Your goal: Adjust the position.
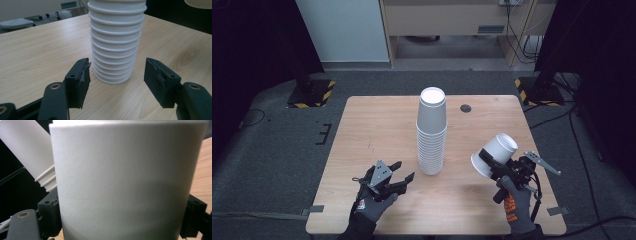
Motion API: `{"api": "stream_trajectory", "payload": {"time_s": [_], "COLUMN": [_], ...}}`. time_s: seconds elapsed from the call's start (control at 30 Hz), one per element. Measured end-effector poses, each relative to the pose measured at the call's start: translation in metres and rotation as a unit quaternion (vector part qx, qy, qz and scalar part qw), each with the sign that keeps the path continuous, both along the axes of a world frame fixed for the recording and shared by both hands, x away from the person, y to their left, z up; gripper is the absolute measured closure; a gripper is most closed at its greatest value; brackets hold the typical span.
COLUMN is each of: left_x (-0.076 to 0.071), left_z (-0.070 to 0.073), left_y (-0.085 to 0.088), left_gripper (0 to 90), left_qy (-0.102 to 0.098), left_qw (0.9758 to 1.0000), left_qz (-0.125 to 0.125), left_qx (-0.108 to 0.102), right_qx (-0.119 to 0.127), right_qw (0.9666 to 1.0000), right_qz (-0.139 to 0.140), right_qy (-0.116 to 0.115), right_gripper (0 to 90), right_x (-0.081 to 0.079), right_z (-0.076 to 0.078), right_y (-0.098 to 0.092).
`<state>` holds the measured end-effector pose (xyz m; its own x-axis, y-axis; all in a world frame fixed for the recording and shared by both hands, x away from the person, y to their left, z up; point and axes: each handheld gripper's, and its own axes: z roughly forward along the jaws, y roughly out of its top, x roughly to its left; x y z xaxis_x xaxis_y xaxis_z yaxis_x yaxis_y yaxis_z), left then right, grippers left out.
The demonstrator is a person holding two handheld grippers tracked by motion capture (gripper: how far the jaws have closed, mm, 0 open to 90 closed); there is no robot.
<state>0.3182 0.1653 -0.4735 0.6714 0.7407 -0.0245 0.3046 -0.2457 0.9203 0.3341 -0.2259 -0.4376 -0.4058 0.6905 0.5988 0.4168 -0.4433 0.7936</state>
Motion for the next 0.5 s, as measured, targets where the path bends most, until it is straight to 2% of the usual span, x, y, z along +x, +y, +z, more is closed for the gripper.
{"api": "stream_trajectory", "payload": {"time_s": [0.33, 0.5], "left_x": [-0.003, -0.003], "left_z": [0.003, 0.005], "left_y": [-0.015, -0.025], "left_gripper": [38.5, 39.1], "left_qy": [-0.010, -0.014], "left_qw": [0.9997, 0.9994], "left_qz": [-0.022, -0.030], "left_qx": [0.002, -0.005], "right_qx": [0.012, 0.018], "right_qw": [0.9999, 0.9998], "right_qz": [0.000, 0.004], "right_qy": [0.003, 0.007], "right_gripper": [15.7, 15.7], "right_x": [0.000, 0.001], "right_z": [0.000, -0.001], "right_y": [0.000, 0.003]}}
